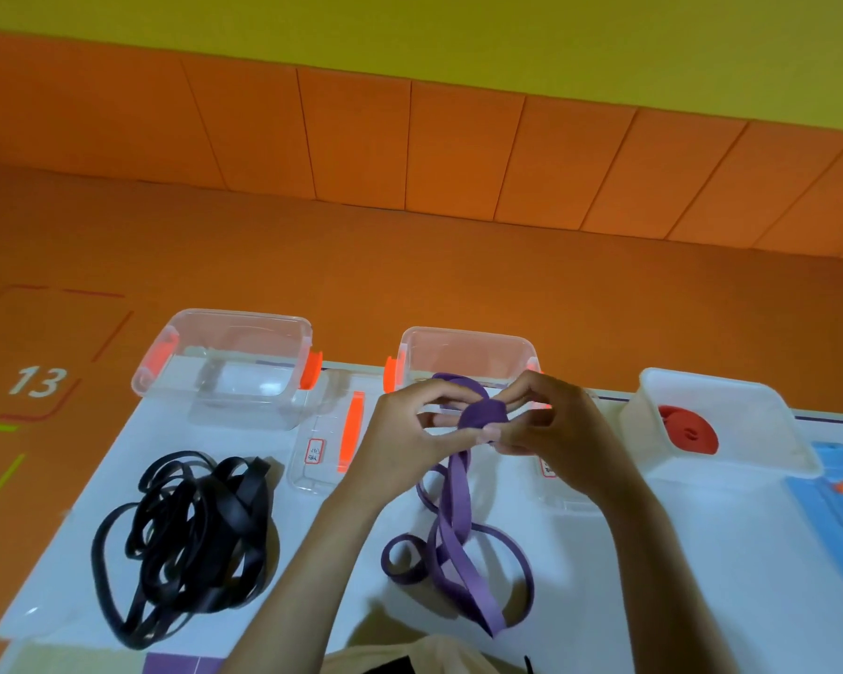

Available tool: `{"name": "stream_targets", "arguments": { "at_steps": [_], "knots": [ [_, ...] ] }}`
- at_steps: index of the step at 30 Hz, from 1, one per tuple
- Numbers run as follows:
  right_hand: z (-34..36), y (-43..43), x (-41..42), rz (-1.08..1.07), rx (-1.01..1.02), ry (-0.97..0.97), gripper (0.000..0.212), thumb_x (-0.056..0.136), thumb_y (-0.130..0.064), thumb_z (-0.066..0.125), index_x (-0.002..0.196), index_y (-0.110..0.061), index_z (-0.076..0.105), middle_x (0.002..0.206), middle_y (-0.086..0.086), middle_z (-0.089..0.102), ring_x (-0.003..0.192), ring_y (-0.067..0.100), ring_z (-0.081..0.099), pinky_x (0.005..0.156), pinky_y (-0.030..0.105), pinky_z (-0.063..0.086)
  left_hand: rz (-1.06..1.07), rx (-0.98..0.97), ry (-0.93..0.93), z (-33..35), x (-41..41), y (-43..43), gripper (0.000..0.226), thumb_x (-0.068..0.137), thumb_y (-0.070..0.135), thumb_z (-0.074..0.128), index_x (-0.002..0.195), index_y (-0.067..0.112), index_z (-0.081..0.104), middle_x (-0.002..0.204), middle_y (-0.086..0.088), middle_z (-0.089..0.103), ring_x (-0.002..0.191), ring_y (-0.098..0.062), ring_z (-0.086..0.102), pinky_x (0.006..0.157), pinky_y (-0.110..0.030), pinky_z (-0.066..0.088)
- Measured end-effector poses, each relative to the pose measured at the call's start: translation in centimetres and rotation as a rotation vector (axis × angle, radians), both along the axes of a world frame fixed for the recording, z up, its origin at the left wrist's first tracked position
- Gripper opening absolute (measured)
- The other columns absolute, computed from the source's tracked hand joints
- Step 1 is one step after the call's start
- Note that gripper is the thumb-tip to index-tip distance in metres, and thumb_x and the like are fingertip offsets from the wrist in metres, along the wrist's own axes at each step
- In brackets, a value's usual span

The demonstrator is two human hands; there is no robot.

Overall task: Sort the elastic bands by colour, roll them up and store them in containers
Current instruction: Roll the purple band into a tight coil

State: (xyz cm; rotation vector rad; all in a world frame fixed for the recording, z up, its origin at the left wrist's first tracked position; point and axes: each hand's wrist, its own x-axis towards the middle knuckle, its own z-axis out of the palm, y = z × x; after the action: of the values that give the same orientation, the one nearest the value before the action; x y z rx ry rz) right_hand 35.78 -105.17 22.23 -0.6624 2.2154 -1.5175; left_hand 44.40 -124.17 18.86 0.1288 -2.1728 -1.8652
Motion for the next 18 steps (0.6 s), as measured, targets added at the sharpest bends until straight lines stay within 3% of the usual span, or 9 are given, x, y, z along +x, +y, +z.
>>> {"name": "stream_targets", "arguments": {
  "at_steps": [3, 6, 8, 10, 13, 18],
  "knots": [
    [-0.1, 0.1, 0.2, -0.032, -0.145, -0.117, 0.027, 0.081, -0.005, 0.087, 0.1, -0.01, 0.068, 0.099, 0.004, 0.078, 0.084, 0.027, 0.08, 0.067, 0.025, 0.063, -0.029, -0.05, -0.006, 0.8, -0.2, -0.7, 0.035, 0.074, 0.033, 0.095, 0.104, 0.042, 0.08, 0.104, 0.017, 0.079, 0.1, -0.008, 0.075, 0.082, -0.015, 0.057],
    [-0.6, 0.1, 0.2, 0.052, 0.006, -0.017, 0.032, 0.086, -0.007, 0.085, 0.106, -0.019, 0.064, 0.11, -0.003, 0.075, 0.089, 0.016, 0.078, 0.067, 0.021, 0.06, -0.071, -0.162, -0.018, 1.1, -0.6, -1.1, 0.037, 0.074, 0.024, 0.096, 0.097, 0.048, 0.079, 0.097, 0.023, 0.077, 0.092, -0.003, 0.073, 0.079, -0.014, 0.056],
    [-0.8, 0.4, 0.0, 0.116, 0.163, 0.122, 0.037, 0.087, -0.013, 0.085, 0.108, -0.03, 0.06, 0.115, -0.009, 0.069, 0.088, 0.007, 0.076, 0.069, 0.019, 0.06, -0.082, -0.339, -0.026, 0.8, -0.8, -0.8, 0.034, 0.077, 0.022, 0.094, 0.103, 0.037, 0.081, 0.095, 0.023, 0.072, 0.091, -0.003, 0.068, 0.081, -0.017, 0.056],
    [-0.9, 0.8, -0.1, 0.14, 0.149, 0.134, 0.038, 0.084, -0.019, 0.086, 0.109, -0.033, 0.06, 0.116, -0.007, 0.067, 0.085, 0.008, 0.077, 0.067, 0.018, 0.06, -0.081, -0.438, -0.011, 0.4, -0.8, -0.2, 0.034, 0.08, 0.021, 0.092, 0.112, 0.024, 0.081, 0.098, 0.021, 0.068, 0.092, -0.002, 0.064, 0.082, -0.016, 0.054],
    [-0.8, 1.2, -0.1, 0.074, 0.009, 0.013, 0.032, 0.081, -0.031, 0.081, 0.105, -0.022, 0.062, 0.104, -0.002, 0.077, 0.085, 0.02, 0.08, 0.067, 0.023, 0.062, -0.048, -0.314, -0.024, 0.2, -0.5, 0.0, 0.043, 0.08, 0.025, 0.092, 0.119, 0.024, 0.078, 0.106, 0.026, 0.07, 0.104, 0.003, 0.064, 0.082, -0.008, 0.053],
    [-2.0, 0.8, 0.7, 0.099, -0.33, -0.22, 0.03, 0.089, -0.01, 0.078, 0.108, -0.002, 0.056, 0.116, 0.014, 0.076, 0.098, 0.039, 0.077, 0.081, 0.037, 0.064, -0.047, -0.154, 0.059, 0.6, -0.2, -0.9, 0.038, 0.076, 0.03, 0.093, 0.112, 0.033, 0.08, 0.108, 0.019, 0.077, 0.106, -0.011, 0.071, 0.089, -0.018, 0.055]
  ]
}}
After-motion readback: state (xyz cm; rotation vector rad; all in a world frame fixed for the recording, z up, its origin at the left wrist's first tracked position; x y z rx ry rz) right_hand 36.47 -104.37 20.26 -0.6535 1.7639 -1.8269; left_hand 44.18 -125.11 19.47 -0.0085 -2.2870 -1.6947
